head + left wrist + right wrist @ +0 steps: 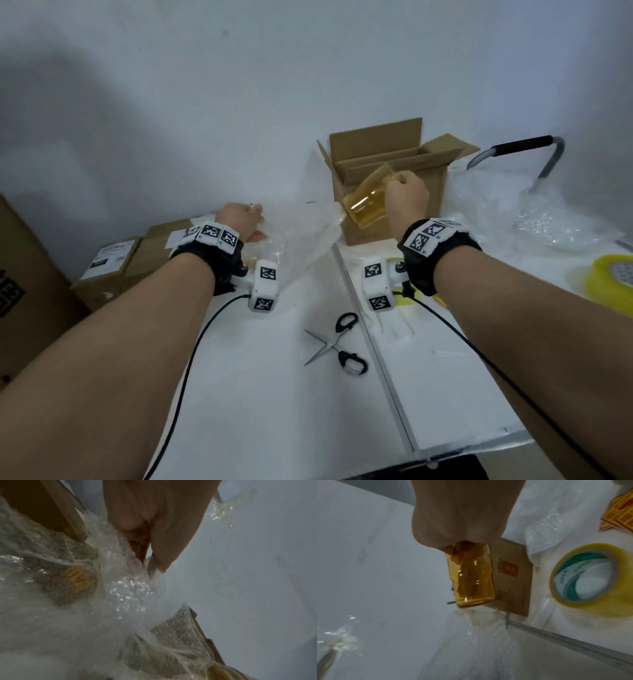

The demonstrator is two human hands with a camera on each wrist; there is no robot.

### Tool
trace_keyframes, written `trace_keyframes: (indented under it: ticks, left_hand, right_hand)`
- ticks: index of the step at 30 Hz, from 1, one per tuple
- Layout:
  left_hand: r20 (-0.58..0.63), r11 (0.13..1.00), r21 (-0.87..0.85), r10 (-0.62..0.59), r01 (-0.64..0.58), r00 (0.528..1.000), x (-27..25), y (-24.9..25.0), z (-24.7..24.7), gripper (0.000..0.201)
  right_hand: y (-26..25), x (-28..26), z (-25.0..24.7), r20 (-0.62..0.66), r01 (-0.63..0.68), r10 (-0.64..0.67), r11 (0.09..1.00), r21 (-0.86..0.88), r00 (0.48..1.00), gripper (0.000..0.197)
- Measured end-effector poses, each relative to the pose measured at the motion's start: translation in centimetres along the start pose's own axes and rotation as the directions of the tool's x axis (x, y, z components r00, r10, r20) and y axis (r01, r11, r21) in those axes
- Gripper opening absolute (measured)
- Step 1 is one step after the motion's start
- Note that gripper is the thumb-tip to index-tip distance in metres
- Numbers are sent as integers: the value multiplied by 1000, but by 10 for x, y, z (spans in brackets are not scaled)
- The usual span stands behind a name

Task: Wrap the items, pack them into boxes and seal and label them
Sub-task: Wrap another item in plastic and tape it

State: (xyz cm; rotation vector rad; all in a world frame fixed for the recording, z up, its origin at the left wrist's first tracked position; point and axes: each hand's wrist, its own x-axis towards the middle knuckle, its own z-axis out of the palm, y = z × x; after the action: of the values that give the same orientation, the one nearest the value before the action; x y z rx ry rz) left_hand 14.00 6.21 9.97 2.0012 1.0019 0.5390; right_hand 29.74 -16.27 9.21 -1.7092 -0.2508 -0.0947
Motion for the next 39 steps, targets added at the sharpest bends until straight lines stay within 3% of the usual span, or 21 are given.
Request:
trace_keyframes:
  ticks: [5, 8, 10, 14, 17, 21, 25, 27, 29, 31, 33, 36, 39]
  left_hand:
    - [0, 961, -267, -72, 69, 997, -13, 12, -21, 35]
    - [7, 919, -394, -25, 26, 1000, -29, 17, -22, 26]
    - [27, 885, -465, -12, 24, 1000, -39, 21, -22, 30]
    - [54, 913, -406, 70, -42, 996, -50, 23, -26, 36]
    - [0, 940, -326, 108, -102, 994, -52, 22, -31, 39]
    - [24, 943, -304, 152, -137, 988, -52, 17, -41, 33]
    - [215, 948, -301, 171, -101, 961, -56, 12, -43, 35]
    - [283, 965, -241, 174, -106, 943, -67, 15, -41, 39]
    - [346, 963, -211, 237, -170, 908, -79, 14, -40, 40]
    - [347, 957, -211, 262, -197, 901, -90, 12, -41, 41]
    - [311, 963, -215, 228, -165, 923, -98, 8, -39, 39]
    - [362, 980, -185, 143, -80, 921, -111, 1, -33, 30]
    - [361, 955, -267, 226, -131, 905, -121, -6, -23, 38]
  right_hand:
    - [-55, -24, -6, 14, 221, -227, 957, 187, 974, 22]
    - [-74, -40, -4, 43, 318, -336, 921, 225, 941, 19]
    - [-80, -53, -2, 88, 377, -403, 900, 220, 911, 16]
    - [-78, -81, 9, 129, 521, -552, 827, 212, 824, 16]
    - [-74, -91, 18, 181, 620, -629, 777, 111, 756, 15]
    - [-61, -87, 27, 301, 497, -454, 864, -82, 839, 16]
    - [-44, -88, 27, 410, 345, -237, 914, -214, 881, 19]
    - [-33, -90, 33, 441, 212, -120, 963, -166, 889, 20]
    - [-25, -91, 40, 435, -57, 51, 998, 1, 899, 17]
    - [-22, -88, 43, 440, -376, 266, 908, 184, 858, 12]
    - [-20, -85, 43, 433, -548, 401, 781, 298, 807, 8]
    - [-16, -84, 48, 441, -583, 419, 733, 351, 793, 17]
    - [-15, -99, 55, 558, -566, 364, 788, 243, 746, 13]
